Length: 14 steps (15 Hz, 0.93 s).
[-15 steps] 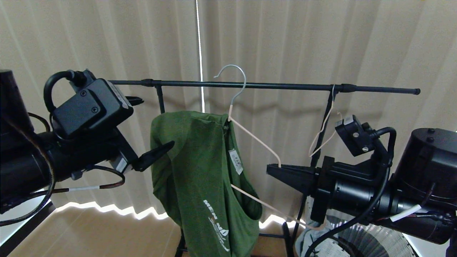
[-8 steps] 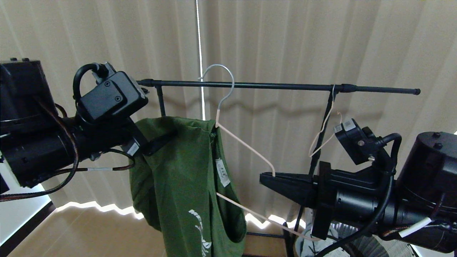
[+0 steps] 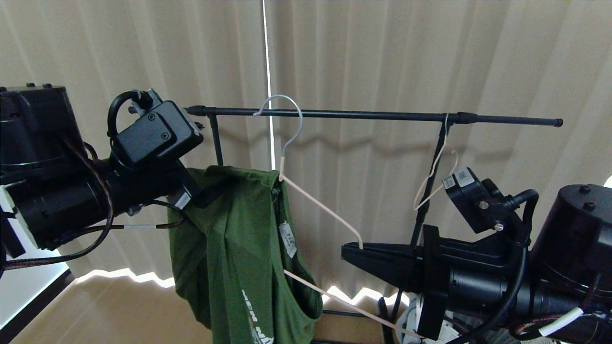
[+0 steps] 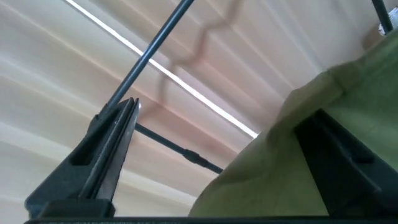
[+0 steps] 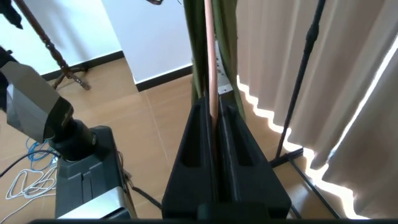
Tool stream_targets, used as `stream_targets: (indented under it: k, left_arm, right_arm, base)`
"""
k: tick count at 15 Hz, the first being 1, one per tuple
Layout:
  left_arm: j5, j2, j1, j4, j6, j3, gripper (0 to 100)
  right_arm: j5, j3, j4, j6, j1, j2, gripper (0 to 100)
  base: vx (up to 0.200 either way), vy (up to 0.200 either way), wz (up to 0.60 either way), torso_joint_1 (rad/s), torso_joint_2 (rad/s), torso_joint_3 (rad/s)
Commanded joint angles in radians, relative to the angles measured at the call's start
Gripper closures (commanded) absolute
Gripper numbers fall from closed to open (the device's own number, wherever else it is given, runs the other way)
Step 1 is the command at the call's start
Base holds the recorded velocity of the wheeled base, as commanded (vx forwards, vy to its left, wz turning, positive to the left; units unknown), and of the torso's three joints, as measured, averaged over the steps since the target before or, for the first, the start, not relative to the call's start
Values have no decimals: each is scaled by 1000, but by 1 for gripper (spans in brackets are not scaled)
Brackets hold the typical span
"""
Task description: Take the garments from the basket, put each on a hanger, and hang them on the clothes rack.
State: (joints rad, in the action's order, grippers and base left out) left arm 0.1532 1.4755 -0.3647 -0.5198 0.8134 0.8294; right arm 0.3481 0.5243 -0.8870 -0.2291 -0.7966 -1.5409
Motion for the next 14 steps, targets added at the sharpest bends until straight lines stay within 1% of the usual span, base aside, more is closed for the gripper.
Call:
stream_targets:
  k: [1, 3, 9, 10, 11, 13, 14]
  left_arm:
    - [22, 8, 3, 0, 0, -1, 100]
    - [25, 8, 3, 1, 0, -3, 100]
    - [22, -3, 4, -3, 0, -47, 100]
    - [22, -8, 3, -23, -2, -73, 100]
    - [19, -14, 3, -49, -3, -87, 100]
    - [9, -14, 6, -63, -7, -90, 100]
    - [-53, -20, 18, -63, -8, -93, 100]
  right_arm:
    - [32, -9, -1, 2, -4, 8, 100]
    - [58, -10, -1, 2, -4, 22, 100]
    - [57, -10, -1, 2, -3, 22, 100]
    - [57, -15, 5, 5, -1, 25, 100]
    - [55, -24, 5, 5, -1, 31, 0]
    - [52, -27, 3, 16, 2, 28, 0]
    - [37, -27, 7, 67, 40, 21, 0]
  base:
    - [0, 0, 0, 0, 0, 0]
    - [0, 0, 0, 0, 0, 0]
    - [0, 0, 0, 0, 0, 0]
    - [0, 0, 0, 0, 0, 0]
    - [0, 0, 0, 0, 0, 0]
    - [0, 0, 0, 0, 0, 0]
    - [0, 0, 0, 0, 0, 0]
